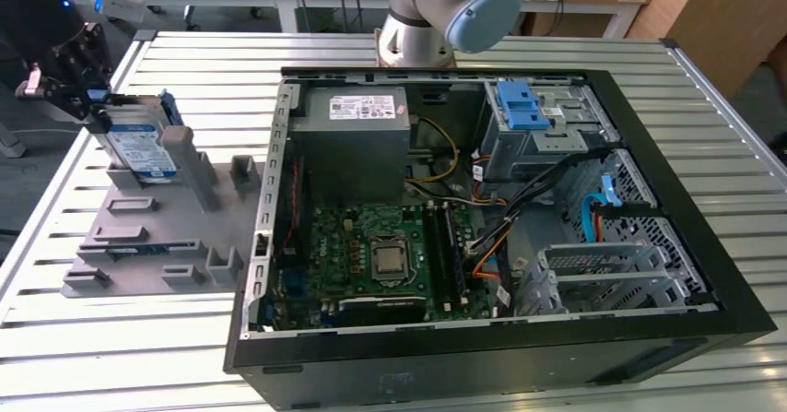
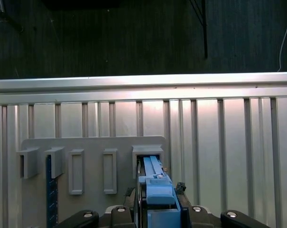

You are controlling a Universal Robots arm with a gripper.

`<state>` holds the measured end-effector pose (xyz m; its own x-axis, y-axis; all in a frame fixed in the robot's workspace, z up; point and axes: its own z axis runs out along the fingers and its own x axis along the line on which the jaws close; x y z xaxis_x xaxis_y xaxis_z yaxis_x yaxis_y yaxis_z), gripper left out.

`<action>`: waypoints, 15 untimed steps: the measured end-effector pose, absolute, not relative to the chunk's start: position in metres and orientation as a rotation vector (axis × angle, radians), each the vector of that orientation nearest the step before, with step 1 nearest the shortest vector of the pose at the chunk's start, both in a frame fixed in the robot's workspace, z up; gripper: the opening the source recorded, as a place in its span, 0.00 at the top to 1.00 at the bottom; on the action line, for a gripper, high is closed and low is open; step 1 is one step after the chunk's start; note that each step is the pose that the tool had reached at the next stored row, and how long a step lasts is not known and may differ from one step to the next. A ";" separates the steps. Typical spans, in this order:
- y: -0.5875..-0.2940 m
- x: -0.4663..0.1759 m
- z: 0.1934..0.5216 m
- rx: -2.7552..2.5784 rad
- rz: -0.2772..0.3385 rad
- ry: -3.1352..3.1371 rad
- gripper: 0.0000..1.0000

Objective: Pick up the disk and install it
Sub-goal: 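Pick up the disk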

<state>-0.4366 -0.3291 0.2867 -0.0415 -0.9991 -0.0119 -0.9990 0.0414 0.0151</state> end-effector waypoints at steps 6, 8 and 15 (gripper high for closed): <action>-0.329 -0.437 0.287 2.173 -0.029 -2.265 0.58; -0.329 -0.437 0.287 2.173 -0.029 -2.265 0.58; -0.329 -0.437 0.287 2.173 -0.029 -2.265 0.63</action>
<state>-0.4366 -0.3290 0.2867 -0.0416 -0.9991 -0.0114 -0.9990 0.0414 0.0151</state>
